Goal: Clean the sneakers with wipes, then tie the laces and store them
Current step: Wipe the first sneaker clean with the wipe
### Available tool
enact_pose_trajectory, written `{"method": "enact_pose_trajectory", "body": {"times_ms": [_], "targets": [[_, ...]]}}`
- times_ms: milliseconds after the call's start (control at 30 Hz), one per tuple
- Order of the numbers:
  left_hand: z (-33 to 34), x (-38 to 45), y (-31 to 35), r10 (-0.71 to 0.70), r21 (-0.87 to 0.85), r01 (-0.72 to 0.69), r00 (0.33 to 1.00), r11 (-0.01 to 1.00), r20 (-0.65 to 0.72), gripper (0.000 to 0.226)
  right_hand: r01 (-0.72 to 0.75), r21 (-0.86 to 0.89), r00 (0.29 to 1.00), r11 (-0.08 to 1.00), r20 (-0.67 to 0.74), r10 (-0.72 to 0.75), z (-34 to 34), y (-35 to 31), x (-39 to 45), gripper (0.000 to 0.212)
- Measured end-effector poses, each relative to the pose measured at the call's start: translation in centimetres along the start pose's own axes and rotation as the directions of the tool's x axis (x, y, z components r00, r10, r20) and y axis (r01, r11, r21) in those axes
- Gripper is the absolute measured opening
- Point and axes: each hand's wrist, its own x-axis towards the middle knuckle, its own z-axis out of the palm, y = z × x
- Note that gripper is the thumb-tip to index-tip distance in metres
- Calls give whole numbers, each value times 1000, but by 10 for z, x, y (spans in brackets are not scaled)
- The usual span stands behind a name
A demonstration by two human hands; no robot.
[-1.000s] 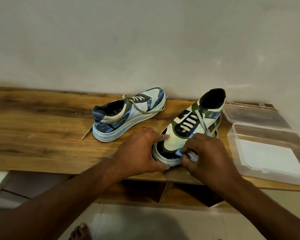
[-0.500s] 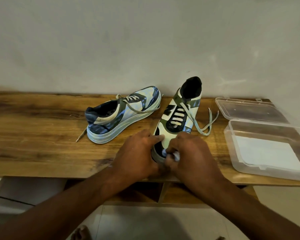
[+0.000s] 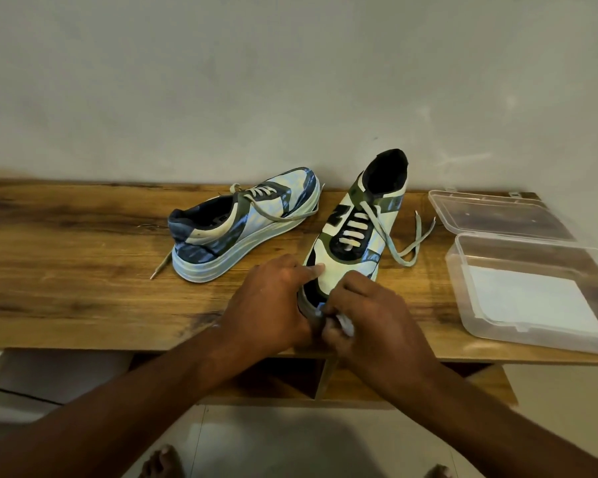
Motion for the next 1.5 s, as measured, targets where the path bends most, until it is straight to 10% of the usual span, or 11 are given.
{"method": "enact_pose_trajectory", "body": {"times_ms": [233,433,667,967,1167,1400,1500], "targets": [[-2,2,4,-21,89,18,999,996,28,97,-263,225,918,938,-241,315,-26,44,21,16],[-6,1,7,-32,74,29,998,997,44,92,-59,121,996,991,-62,67,-9,9,8,19],[-7,3,10,-13,108,12,1000,994,6,96,-232,235,924,944,-248,289,-30,56,29,19],[-13,3,10,-15,94,11,999,995,41,95,-76,118,992,990,-88,87,-27,37,25,18],[-15,7,10,-7,107,1,998,994,54,97,-246,177,906,953,-308,291,-36,75,34,18],[-15,6,7,15,112,-23,997,993,72,96,5,71,989,997,-151,6,-22,32,33,18],[-16,7,7,10,111,-19,997,994,74,96,-88,123,969,989,-222,113,-26,46,39,17]]}}
